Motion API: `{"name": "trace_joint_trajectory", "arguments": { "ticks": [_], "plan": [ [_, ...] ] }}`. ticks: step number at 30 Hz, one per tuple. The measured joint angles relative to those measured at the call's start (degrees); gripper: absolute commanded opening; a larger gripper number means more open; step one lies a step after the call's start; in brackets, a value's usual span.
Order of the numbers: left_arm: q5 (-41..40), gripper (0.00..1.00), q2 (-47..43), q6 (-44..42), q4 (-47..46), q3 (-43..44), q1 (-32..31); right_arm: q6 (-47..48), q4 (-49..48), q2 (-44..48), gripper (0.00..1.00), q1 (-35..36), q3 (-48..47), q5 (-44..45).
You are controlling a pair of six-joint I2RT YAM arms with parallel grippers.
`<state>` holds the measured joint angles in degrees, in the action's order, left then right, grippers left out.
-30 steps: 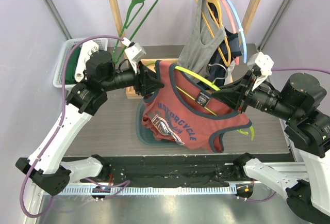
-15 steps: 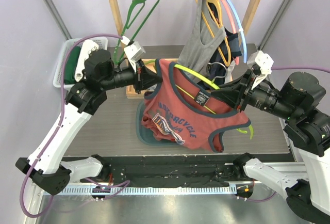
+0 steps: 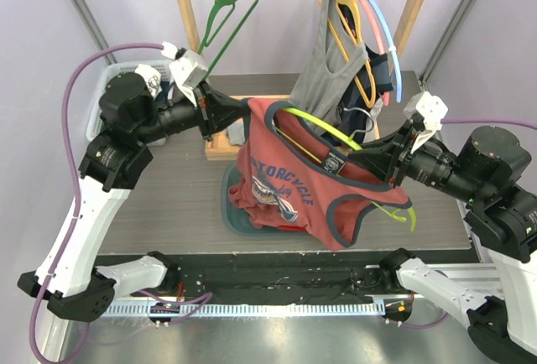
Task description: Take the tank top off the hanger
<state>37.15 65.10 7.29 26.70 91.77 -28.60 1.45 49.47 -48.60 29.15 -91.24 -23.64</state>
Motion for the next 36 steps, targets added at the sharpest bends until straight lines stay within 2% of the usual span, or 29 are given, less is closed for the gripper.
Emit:
{"name": "trace_joint_trajectory", "arguments": {
  "ticks": [6, 10, 16, 27, 28, 31, 32, 36],
  "plan": [
    [-4.63, 0.0, 2.82, -0.2, -0.22, 8.66, 0.63, -0.09, 1.77, 2.8, 0.01, 0.02, 1.53, -0.02],
    [-9.7, 0.0, 3.69, -0.61, -0.52, 9.81, 0.85, -0.24, 3.26, 5.99, 0.01, 0.02, 1.44, 0.85],
    [-12.61, 0.0, 3.65, -0.79, -0.5, 4.76, 0.81, -0.26, 5.57, 8.52, 0.01, 0.0, -2.89, 1.95],
    [-14.14, 0.01, -0.11, -2.19, -0.46, -8.98, 0.74, -0.04, 6.6, 6.75, 0.01, 0.02, -7.17, 2.54],
    [-13.66, 0.06, -0.74, -2.16, -0.42, -10.1, 0.76, -0.04, 6.58, 6.67, 0.01, 0.0, -7.23, 2.51],
    [-11.06, 0.73, -2.4, -1.77, -0.33, -12.44, 0.74, -0.07, 6.49, 6.16, 0.01, 0.02, -7.43, 2.03],
    [-10.19, 0.99, -2.69, -2.36, -0.26, -12.61, 0.74, -0.04, 6.38, 5.9, 0.01, 0.02, -7.5, 1.84],
    [-5.66, 1.0, -2.99, -4.37, 1.6, -10.62, 0.76, -0.02, 5.49, 3.85, 0.01, 0.02, -7.74, 0.68]
  ]
}}
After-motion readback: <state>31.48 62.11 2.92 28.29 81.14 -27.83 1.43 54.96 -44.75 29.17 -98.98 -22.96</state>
